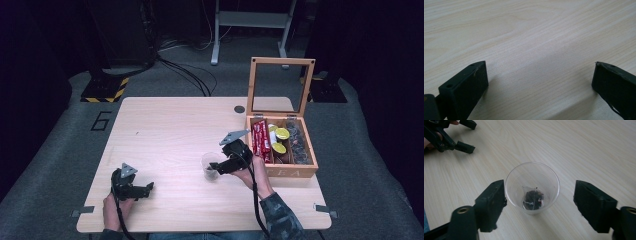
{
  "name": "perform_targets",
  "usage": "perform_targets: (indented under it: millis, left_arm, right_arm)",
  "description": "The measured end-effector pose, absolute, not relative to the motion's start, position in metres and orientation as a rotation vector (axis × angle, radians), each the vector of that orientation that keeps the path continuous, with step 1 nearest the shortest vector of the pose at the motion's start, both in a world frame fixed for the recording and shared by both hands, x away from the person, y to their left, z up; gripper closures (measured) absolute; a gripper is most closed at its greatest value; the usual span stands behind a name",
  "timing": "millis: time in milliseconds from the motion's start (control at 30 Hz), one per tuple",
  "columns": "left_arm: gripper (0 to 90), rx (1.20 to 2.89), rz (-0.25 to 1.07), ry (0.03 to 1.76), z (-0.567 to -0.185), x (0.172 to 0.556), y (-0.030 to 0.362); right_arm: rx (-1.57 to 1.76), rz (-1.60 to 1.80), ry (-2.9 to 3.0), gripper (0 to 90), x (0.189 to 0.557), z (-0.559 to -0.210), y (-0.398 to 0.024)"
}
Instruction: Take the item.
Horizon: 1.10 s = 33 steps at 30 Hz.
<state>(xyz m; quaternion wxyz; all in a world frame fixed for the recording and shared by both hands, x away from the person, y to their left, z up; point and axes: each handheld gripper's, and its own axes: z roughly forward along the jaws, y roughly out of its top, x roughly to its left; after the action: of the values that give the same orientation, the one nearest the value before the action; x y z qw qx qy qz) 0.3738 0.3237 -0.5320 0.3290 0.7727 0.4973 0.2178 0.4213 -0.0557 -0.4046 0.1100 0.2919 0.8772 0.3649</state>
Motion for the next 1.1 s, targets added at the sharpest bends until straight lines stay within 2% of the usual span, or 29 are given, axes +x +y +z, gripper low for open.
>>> perform_targets:
  millis: [100,500,1100]
  left_arm:
    - [0.1,2.022,0.570,1.301,-0.532,0.374,0.324]
    - [0.1,2.023,0.570,1.301,-0.532,0.374,0.324]
    - [0.2,2.023,0.570,1.301,-0.532,0.374,0.324]
  right_arm:
    - [0.861,1.084,2.561,15.0,0.415,-0.406,-0.061]
    - [0.851,1.146,2.487,5.9,0.386,-0.420,-0.086]
    - [0.909,1.131,2.518,2.5,0.352,-0.488,-0.111]
